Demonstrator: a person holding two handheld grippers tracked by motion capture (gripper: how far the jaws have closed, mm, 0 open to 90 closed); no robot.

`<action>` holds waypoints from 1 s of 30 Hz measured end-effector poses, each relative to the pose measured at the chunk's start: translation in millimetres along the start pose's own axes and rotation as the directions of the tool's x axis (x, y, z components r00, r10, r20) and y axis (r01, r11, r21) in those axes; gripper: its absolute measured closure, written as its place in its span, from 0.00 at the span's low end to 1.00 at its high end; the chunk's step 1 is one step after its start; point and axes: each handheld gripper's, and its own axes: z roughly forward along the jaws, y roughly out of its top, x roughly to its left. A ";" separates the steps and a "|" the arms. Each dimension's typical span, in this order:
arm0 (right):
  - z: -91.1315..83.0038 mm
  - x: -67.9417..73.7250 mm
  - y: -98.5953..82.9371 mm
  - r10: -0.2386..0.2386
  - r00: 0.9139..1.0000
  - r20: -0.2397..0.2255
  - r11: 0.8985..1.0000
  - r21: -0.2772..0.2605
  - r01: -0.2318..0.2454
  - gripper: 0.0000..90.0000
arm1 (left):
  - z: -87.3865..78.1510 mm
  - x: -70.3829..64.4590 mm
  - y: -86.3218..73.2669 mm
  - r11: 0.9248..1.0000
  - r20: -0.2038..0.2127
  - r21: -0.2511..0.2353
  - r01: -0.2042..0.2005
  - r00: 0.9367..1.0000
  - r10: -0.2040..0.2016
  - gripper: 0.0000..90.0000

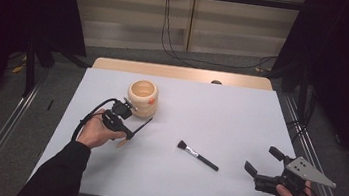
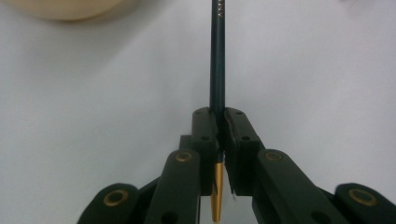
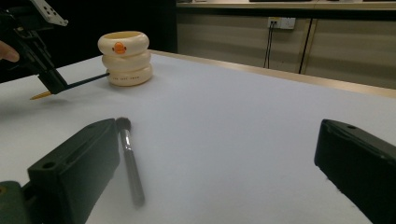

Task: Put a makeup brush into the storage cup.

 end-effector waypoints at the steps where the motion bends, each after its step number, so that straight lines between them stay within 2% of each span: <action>1: 0.0 0.0 0.0 -0.001 1.000 0.001 1.000 0.000 0.001 0.00 | 0.0 0.0 0.0 1.000 0.000 0.000 0.000 1.000 0.000 0.93; 4: 0.1 0.0 0.0 0.001 1.000 0.001 1.000 0.001 -0.001 0.00 | -5.2 -1.1 -3.9 0.998 0.010 -0.058 0.004 1.000 -0.004 0.93; 5: 0.1 0.0 0.0 0.001 1.000 0.001 1.000 0.001 -0.001 0.00 | -6.1 -2.3 -5.0 0.997 0.007 -0.081 0.011 1.000 -0.011 0.93; 6: 0.1 0.0 0.0 0.000 1.000 0.002 1.000 0.001 0.000 0.00 | -10.3 -2.8 -7.2 0.993 0.013 -0.115 0.001 1.000 0.000 0.93; 7: 0.1 0.0 0.0 0.000 1.000 0.002 1.000 0.001 0.000 0.00 | -10.3 -2.8 -7.2 0.993 0.013 -0.115 0.001 1.000 0.000 0.93; 8: 0.1 0.3 0.1 0.005 1.000 0.002 1.000 -0.001 -0.005 0.00 | -11.6 -4.0 -8.2 0.990 0.018 -0.137 0.010 1.000 -0.007 0.93; 9: 0.0 0.0 0.0 0.001 1.000 0.002 1.000 0.001 -0.001 0.00 | -13.1 -4.1 -9.1 0.989 0.016 -0.148 0.000 1.000 0.002 0.93; 10: 0.0 0.0 0.0 0.001 1.000 0.002 1.000 0.001 -0.001 0.00 | -13.5 -5.3 -10.0 0.986 0.016 -0.167 0.012 1.000 -0.010 0.93; 12: 0.0 0.0 0.0 0.001 1.000 0.000 1.000 0.000 -0.001 0.00 | -16.9 -4.8 -11.8 0.983 0.023 -0.183 -0.014 1.000 0.018 0.93; 13: 0.1 0.2 0.1 0.005 1.000 0.003 1.000 -0.001 -0.005 0.00 | -15.8 -8.5 -13.1 0.970 0.034 -0.240 0.035 0.999 -0.027 0.93; 14: 0.2 0.1 0.1 0.003 1.000 0.001 1.000 -0.002 -0.003 0.00 | -18.0 -6.2 -13.7 0.975 0.032 -0.224 -0.003 0.999 0.010 0.93; 15: 0.1 -0.3 0.1 -0.004 1.000 0.000 1.000 -0.002 0.004 0.00 | -17.4 -8.8 -14.7 0.966 0.025 -0.259 0.024 1.000 -0.018 0.93; 17: 0.2 0.0 0.1 0.001 1.000 0.000 1.000 -0.003 -0.001 0.00 | -19.4 -8.5 -17.0 0.960 0.022 -0.281 0.006 1.000 0.001 0.93; 20: 0.1 -0.2 0.0 -0.001 1.000 -0.001 1.000 -0.001 0.001 0.00 | -20.8 -11.0 -20.0 0.939 0.014 -0.344 0.020 1.000 -0.016 0.93; 21: 0.2 -0.2 0.1 0.000 1.000 0.001 1.000 -0.004 0.000 0.00 | -22.4 -10.7 -21.0 0.938 0.005 -0.346 0.009 1.000 -0.008 0.93; 22: 0.2 -0.2 0.1 -0.001 1.000 0.002 1.000 -0.004 0.001 0.00 | -23.8 -10.8 -23.3 0.925 0.011 -0.380 0.011 1.000 -0.007 0.93; 23: 0.0 -0.3 0.1 -0.004 1.000 0.000 1.000 -0.002 0.004 0.00 | -23.8 -10.8 -23.3 0.925 0.011 -0.380 0.011 1.000 -0.007 0.93; 25: -0.1 0.1 0.0 0.001 1.000 0.001 1.000 -0.003 -0.001 0.00 | -26.2 -12.4 -26.5 0.907 0.008 -0.421 0.019 1.000 -0.018 0.93; 27: 0.1 0.1 0.1 0.003 1.000 0.001 1.000 -0.004 -0.003 0.00 | -28.0 -12.3 -28.8 0.892 0.020 -0.451 0.020 1.000 -0.013 0.93; 28: 0.1 0.0 0.2 0.004 1.000 0.003 1.000 -0.005 -0.004 0.00 | -29.6 -13.2 -30.5 0.880 0.010 -0.474 0.014 1.000 -0.010 0.93; 29: 0.1 -0.4 0.1 -0.005 1.000 0.002 1.000 -0.004 0.005 0.00 | -30.8 -14.1 -31.8 0.872 0.013 -0.489 0.016 1.000 -0.011 0.93; 30: 0.0 -0.1 0.1 -0.003 1.000 0.000 1.000 -0.003 0.003 0.00 | -33.8 -15.1 -34.2 0.849 0.009 -0.528 0.002 1.000 0.003 0.93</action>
